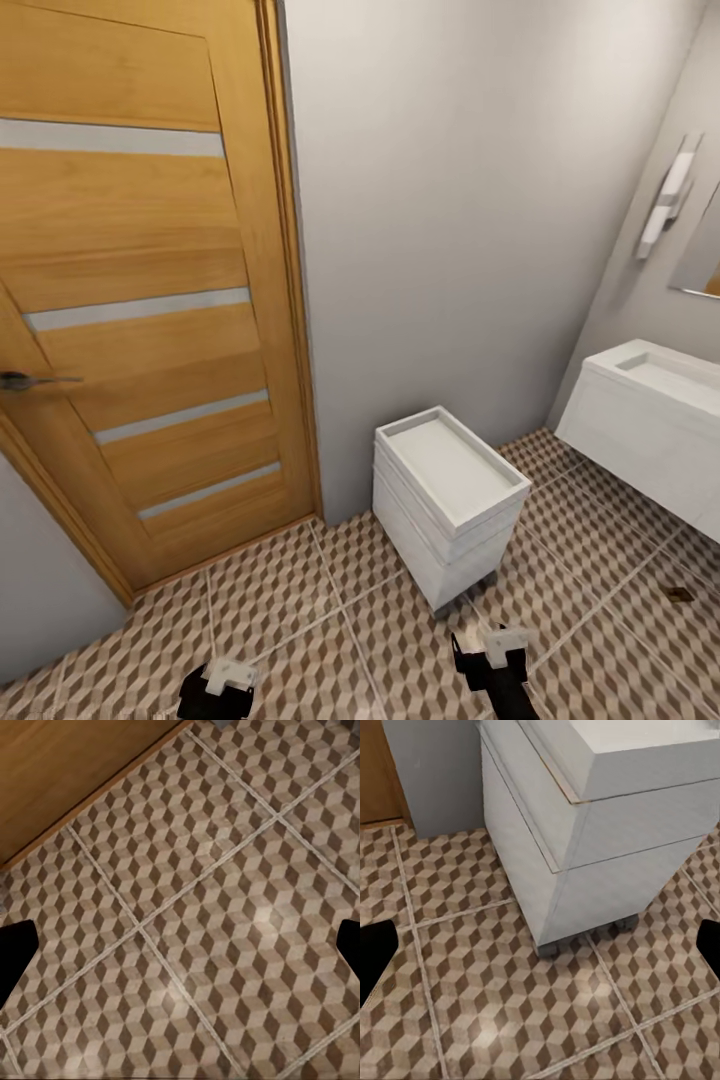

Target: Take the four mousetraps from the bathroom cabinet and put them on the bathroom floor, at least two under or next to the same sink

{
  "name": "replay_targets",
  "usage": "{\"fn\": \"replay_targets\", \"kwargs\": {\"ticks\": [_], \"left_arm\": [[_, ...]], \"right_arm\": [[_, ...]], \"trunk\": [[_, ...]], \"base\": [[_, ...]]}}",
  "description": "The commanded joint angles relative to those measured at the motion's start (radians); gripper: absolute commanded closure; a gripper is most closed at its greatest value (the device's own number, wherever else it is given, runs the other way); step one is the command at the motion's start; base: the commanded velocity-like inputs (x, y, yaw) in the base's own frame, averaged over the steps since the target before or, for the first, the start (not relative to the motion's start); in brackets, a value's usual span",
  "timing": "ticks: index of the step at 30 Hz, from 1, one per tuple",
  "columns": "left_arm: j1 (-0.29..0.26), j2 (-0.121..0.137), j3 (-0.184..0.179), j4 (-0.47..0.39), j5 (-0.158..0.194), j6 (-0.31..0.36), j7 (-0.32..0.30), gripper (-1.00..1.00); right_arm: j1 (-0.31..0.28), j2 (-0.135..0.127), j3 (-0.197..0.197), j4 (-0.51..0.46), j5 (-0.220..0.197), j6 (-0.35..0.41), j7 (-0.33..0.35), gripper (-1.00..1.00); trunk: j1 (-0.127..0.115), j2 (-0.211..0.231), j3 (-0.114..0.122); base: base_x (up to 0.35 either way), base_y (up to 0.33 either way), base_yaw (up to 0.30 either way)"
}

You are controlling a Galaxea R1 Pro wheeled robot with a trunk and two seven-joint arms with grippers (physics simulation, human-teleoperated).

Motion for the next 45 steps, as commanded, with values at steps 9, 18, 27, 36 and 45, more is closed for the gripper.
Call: {"fn": "replay_targets", "kwargs": {"ticks": [9, 18, 27, 36, 45], "left_arm": [[-0.001, -0.006, -0.008, 0.004, 0.005, -0.006, 0.002, -1.0], [0.0, -0.006, -0.008, 0.004, 0.005, -0.006, 0.002, -1.0], [0.001, -0.006, -0.008, 0.004, 0.005, -0.006, 0.002, -1.0], [0.001, -0.008, -0.008, 0.004, 0.005, -0.006, 0.002, -1.0], [0.002, -0.009, -0.008, 0.004, 0.004, -0.006, 0.001, -1.0]], "right_arm": [[-0.001, 0.002, 0.009, 0.001, -0.009, -0.003, -0.003, -1.0], [-0.001, 0.002, 0.009, 0.001, -0.009, -0.003, -0.003, -1.0], [-0.001, 0.002, 0.009, 0.001, -0.009, -0.003, -0.003, -1.0], [-0.001, 0.002, 0.009, 0.001, -0.009, -0.003, -0.003, -1.0], [-0.001, 0.002, 0.009, 0.001, -0.009, -0.003, -0.003, -1.0]], "trunk": [[0.001, -0.002, -0.002], [0.001, -0.002, -0.002], [0.001, -0.002, -0.002], [0.001, -0.002, -0.002], [0.001, -0.002, -0.002]], "base": [[0.0, 0.0, 0.286], [0.0, 0.0, 0.286], [0.03, 0.0, 0.286], [0.066, 0.0, 0.286], [0.007, 0.0, 0.286]]}}
